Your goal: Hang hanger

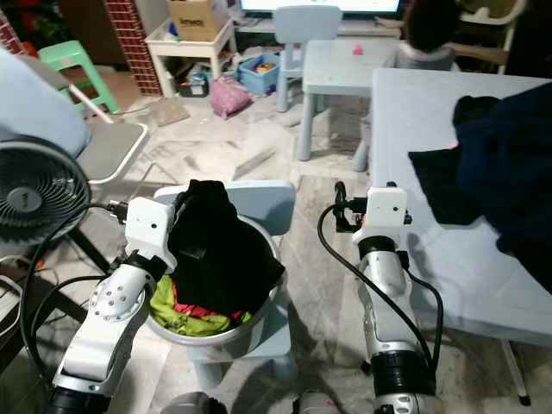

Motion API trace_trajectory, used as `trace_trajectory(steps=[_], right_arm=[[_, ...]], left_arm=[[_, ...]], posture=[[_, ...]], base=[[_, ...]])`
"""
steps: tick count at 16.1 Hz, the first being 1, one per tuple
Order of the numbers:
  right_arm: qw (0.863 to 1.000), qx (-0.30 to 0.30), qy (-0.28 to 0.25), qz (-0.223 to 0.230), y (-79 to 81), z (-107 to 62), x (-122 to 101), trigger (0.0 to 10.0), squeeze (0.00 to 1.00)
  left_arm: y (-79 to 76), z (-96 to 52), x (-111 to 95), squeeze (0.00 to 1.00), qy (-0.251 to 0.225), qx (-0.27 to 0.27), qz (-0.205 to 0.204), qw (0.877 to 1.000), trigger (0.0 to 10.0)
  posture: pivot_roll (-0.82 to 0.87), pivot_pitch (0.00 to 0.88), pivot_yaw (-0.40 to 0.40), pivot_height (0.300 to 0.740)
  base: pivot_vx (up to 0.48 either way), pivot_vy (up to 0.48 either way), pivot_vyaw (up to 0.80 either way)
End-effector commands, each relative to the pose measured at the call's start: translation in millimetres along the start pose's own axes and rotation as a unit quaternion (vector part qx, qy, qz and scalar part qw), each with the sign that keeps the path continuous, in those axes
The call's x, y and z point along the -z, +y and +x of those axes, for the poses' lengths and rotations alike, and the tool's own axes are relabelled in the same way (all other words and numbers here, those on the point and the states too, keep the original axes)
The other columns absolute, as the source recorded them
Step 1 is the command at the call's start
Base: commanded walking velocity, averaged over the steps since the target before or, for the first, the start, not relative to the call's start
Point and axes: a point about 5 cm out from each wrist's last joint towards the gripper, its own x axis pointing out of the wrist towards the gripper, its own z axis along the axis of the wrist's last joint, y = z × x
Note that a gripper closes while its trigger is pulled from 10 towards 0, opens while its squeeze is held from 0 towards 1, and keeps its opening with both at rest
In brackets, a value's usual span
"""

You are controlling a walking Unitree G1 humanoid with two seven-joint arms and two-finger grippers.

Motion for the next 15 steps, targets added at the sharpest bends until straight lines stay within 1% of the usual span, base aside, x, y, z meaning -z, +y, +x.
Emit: trace_trajectory(steps=[1, 8, 13, 15], right_arm=[[1.000, 0.001, -0.003, 0.000, 0.6, 0.1, -3.0, 10.0, 0.00], [1.000, -0.009, -0.010, -0.005, 5.7, 3.6, -8.2, 10.0, 0.00], [1.000, -0.004, 0.001, -0.008, 6.2, 2.1, -1.2, 10.0, 0.00], [1.000, 0.001, 0.001, -0.010, 3.6, 4.5, -1.8, 10.0, 0.00]], left_arm=[[1.9, -0.7, -6.3, 0.00, -0.008, 0.000, 0.001, 1.000, 10.0], [3.2, -1.1, -7.4, 0.00, -0.004, -0.004, -0.003, 1.000, 10.0], [1.7, -0.2, -5.4, 0.00, 0.004, -0.007, -0.016, 1.000, 10.0], [0.7, 2.2, -6.6, 0.00, 0.002, -0.002, -0.018, 1.000, 10.0]], posture=[[0.01, 0.009, 0.060, 0.740], [0.01, 0.020, 0.055, 0.740], [0.01, 0.016, 0.058, 0.740], [0.00, 0.027, 0.057, 0.740]], base=[[-0.274, 0.000, 0.00], [-0.274, 0.000, 0.00], [-0.274, 0.000, 0.00], [0.000, 0.000, 0.00]])
